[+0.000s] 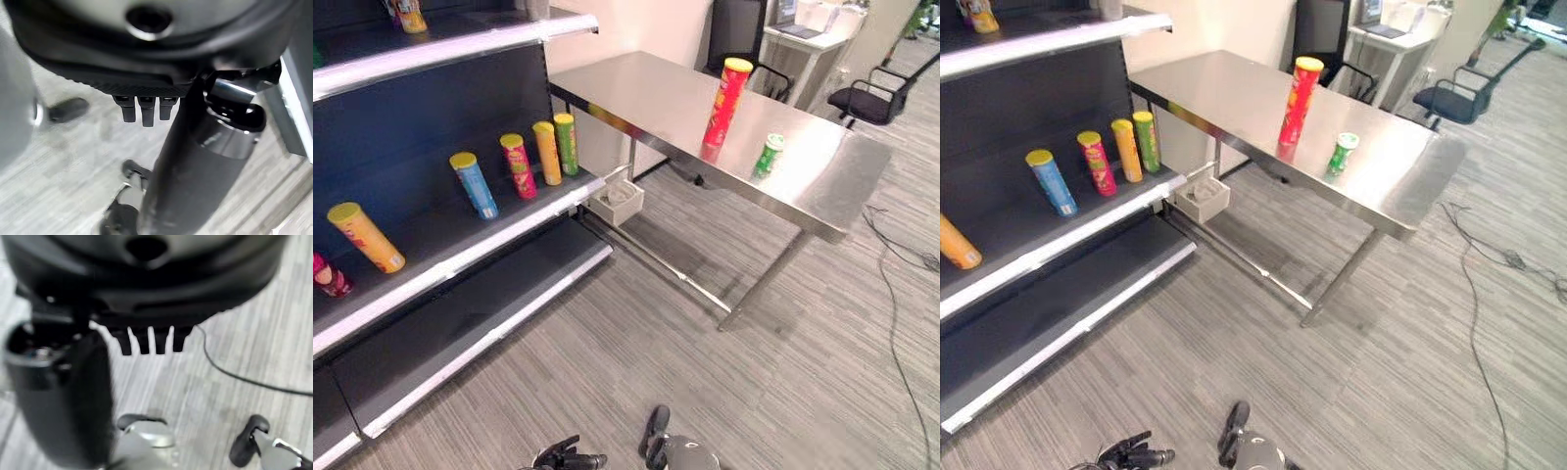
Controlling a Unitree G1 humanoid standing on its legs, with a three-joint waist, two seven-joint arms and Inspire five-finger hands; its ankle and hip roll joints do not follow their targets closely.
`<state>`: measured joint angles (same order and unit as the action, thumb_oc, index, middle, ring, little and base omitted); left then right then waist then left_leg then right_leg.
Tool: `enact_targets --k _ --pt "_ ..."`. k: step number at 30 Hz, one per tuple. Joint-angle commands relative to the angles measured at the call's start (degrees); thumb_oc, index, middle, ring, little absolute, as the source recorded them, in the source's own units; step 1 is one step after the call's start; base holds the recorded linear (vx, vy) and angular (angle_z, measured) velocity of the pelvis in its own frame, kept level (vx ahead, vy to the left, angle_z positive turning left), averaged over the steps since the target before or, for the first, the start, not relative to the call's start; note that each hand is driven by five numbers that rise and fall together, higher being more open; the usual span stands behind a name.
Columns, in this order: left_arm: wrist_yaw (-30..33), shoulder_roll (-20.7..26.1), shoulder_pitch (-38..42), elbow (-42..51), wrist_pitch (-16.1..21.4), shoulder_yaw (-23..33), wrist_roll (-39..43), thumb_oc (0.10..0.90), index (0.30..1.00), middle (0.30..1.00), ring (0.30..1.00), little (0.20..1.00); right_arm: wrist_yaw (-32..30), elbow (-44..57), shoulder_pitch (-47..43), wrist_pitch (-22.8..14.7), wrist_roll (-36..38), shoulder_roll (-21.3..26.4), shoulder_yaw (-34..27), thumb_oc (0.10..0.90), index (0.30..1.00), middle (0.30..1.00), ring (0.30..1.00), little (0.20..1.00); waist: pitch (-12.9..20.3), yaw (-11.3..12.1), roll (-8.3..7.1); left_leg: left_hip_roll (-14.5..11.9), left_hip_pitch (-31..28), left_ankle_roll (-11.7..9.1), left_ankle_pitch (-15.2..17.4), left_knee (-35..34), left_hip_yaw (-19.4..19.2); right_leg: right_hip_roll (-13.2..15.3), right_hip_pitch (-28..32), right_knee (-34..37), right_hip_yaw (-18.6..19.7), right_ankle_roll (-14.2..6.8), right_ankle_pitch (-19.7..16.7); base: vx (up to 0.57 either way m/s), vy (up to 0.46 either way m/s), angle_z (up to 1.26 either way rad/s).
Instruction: Put the goods on the table back onto the shelves and tidy them up.
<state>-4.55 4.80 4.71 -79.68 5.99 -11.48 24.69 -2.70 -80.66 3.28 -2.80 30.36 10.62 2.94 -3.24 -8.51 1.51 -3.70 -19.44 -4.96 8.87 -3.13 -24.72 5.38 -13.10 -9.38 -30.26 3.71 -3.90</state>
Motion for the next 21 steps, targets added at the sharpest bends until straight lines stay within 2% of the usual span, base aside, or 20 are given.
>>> enact_targets --k 1,3,4,5,6,7,9,10,11,12,14,15,18,19,21 --pt "-0.8 -0.1 3.8 1.9 3.2 -0.4 2.0 0.800 0.900 0.900 0.900 0.900 -0.3 1.0 -5.6 -2.9 -0.1 1.0 2.6 0.800 0.900 0.900 0.900 0.900 -1.6 1.5 -2.31 -3.4 10.1 -1.8 -9.1 18.7 3.2 0.4 11.8 6.4 3.2 -6.1 2.0 0.44 -0.306 -0.28" --pt "-0.7 -0.1 3.8 1.9 3.2 -0.4 2.0 0.800 0.900 0.900 0.900 0.900 -0.3 1.1 -5.6 -2.8 -0.1 0.9 2.6 0.800 0.900 0.900 0.900 0.900 -1.6 1.5 -2.27 -3.7 10.4 -2.0 -8.9 19.4 3.4 0.1 11.9 6.6 3.1 -5.9 2.0 0.17 -0.156 -0.40" --pt "0.0 0.2 3.5 3.7 3.7 -0.6 2.9 0.800 0.900 0.900 0.900 0.900 -0.8 4.0 -6.3 -3.3 -1.9 0.8 5.1 0.800 0.900 0.900 0.900 0.900 -2.0 3.2 -3.39 -6.1 14.3 -3.5 -12.8 29.2 4.3 -0.9 14.4 8.6 4.0 -4.3 2.9 0.30 -0.105 -0.40" --pt "-6.4 13.3 8.1 -0.1 -2.2 4.8 3.9 0.800 0.900 0.900 0.900 0.900 1.5 5.8 -7.8 -3.1 -3.6 3.9 6.3 0.800 0.900 0.900 0.900 0.900 -1.2 2.8 -3.14 -7.3 14.6 -4.1 -13.5 30.7 3.0 -1.4 15.2 9.2 5.7 -4.0 3.4 0.38 -0.091 -0.40" --pt "-1.4 9.1 7.0 2.1 2.2 4.0 6.0 0.800 0.900 0.900 0.900 0.900 -0.5 7.5 -7.2 -3.1 -4.2 2.9 6.8 0.800 0.900 0.900 0.900 0.900 -1.5 3.5 -3.93 -7.0 17.3 -3.2 -12.2 32.2 3.3 -0.8 16.4 9.5 6.4 -3.9 3.8 0.26 0.027 -0.53" --pt "-0.6 7.0 6.5 3.1 2.5 4.3 6.3 0.800 0.900 0.900 0.900 0.900 -0.9 8.8 -7.2 -3.2 -4.6 2.6 7.3 0.800 0.900 0.900 0.900 0.900 -1.9 4.2 -4.33 -7.1 19.3 -2.7 -11.5 33.3 3.5 -0.7 17.0 9.7 7.0 -3.9 4.0 0.19 0.043 -0.95" --pt "-0.1 4.7 3.5 3.7 3.4 5.8 6.7 0.800 0.900 0.900 0.900 0.900 -1.6 10.5 -6.8 -3.9 -5.2 1.9 8.4 0.800 0.900 0.900 0.900 0.900 -2.3 6.3 -4.87 -6.0 22.6 -1.1 -9.4 29.1 5.2 0.0 18.2 10.2 9.0 -4.6 4.3 0.17 0.123 -1.01" --pt "0.2 3.4 -0.1 3.5 4.3 6.0 5.4 0.800 0.900 0.900 0.900 0.900 -1.8 11.6 -6.6 -4.8 -5.6 1.8 8.7 0.800 0.900 0.900 0.900 0.900 -3.1 8.7 -5.70 -3.4 26.2 1.0 -9.3 21.6 9.2 1.0 18.3 10.8 9.7 -5.2 3.7 0.10 0.138 -0.59" --pt "0.2 3.4 -0.2 3.5 4.3 6.0 5.4 0.800 0.900 0.900 0.900 0.900 -1.8 11.7 -6.6 -4.8 -5.6 1.8 8.7 0.800 0.900 0.900 0.900 0.900 -3.0 8.6 -5.79 -3.2 26.1 1.0 -9.5 21.3 9.2 1.1 18.3 10.8 9.7 -5.3 3.7 0.19 0.192 -0.66" --pt "1.2 2.5 1.1 3.1 5.0 4.6 5.8 0.800 0.900 0.900 0.900 0.900 -1.7 11.7 -6.4 -5.2 -6.2 1.6 10.1 0.800 0.900 0.900 0.900 0.900 -3.5 10.3 -5.24 -0.9 27.7 0.4 -13.0 10.8 18.1 0.2 19.3 12.0 12.4 -6.1 3.5 0.23 0.159 -0.63" --pt "1.9 1.4 3.1 3.3 5.1 3.3 8.1 0.800 0.900 0.900 0.900 0.900 -1.8 10.3 -6.6 -5.0 -6.1 1.6 10.5 0.800 0.900 0.900 0.900 0.900 -4.3 11.3 -4.26 -1.6 29.6 -1.1 -17.1 5.2 24.8 -0.5 20.7 12.9 15.7 -6.7 3.7 0.27 0.225 -0.78" --pt "1.6 1.0 3.7 3.3 5.0 3.1 9.3 0.800 0.900 0.900 0.900 0.900 -1.4 9.1 -6.4 -4.7 -5.5 1.9 9.8 0.800 0.900 0.900 0.900 0.900 -4.1 11.2 -3.27 -2.8 29.7 -1.9 -18.6 2.7 26.3 -0.3 21.1 13.1 17.8 -7.2 3.9 0.18 0.179 -1.34" --pt "1.4 1.2 3.1 3.0 5.1 3.9 9.7 0.800 0.900 0.900 0.900 0.900 -1.0 8.1 -5.7 -4.5 -4.9 2.2 8.1 0.800 0.900 0.900 0.900 0.900 -2.9 10.6 -2.41 -3.4 27.3 -1.9 -18.0 1.1 24.2 0.1 21.9 13.5 18.9 -8.0 4.3 0.24 0.249 -1.08" --pt "1.1 1.4 3.2 2.7 5.0 4.0 9.4 0.800 0.900 0.900 0.900 0.900 -1.0 7.0 -5.1 -4.4 -5.1 2.3 7.0 0.800 0.900 0.900 0.900 0.900 -1.7 9.8 -2.44 -2.8 26.2 -1.6 -17.8 0.8 23.1 1.6 22.5 13.4 19.0 -8.8 4.0 0.27 0.280 -0.35" --pt "1.0 1.4 3.2 2.8 5.1 3.7 8.5 0.800 0.900 0.900 0.900 0.900 -1.0 6.7 -4.9 -4.2 -5.4 2.2 6.8 0.800 0.900 0.900 0.900 0.900 -1.1 9.5 -2.55 -2.2 25.1 -1.3 -17.6 0.0 21.8 2.5 22.3 13.1 19.5 -9.2 3.9 0.21 0.241 -0.42"
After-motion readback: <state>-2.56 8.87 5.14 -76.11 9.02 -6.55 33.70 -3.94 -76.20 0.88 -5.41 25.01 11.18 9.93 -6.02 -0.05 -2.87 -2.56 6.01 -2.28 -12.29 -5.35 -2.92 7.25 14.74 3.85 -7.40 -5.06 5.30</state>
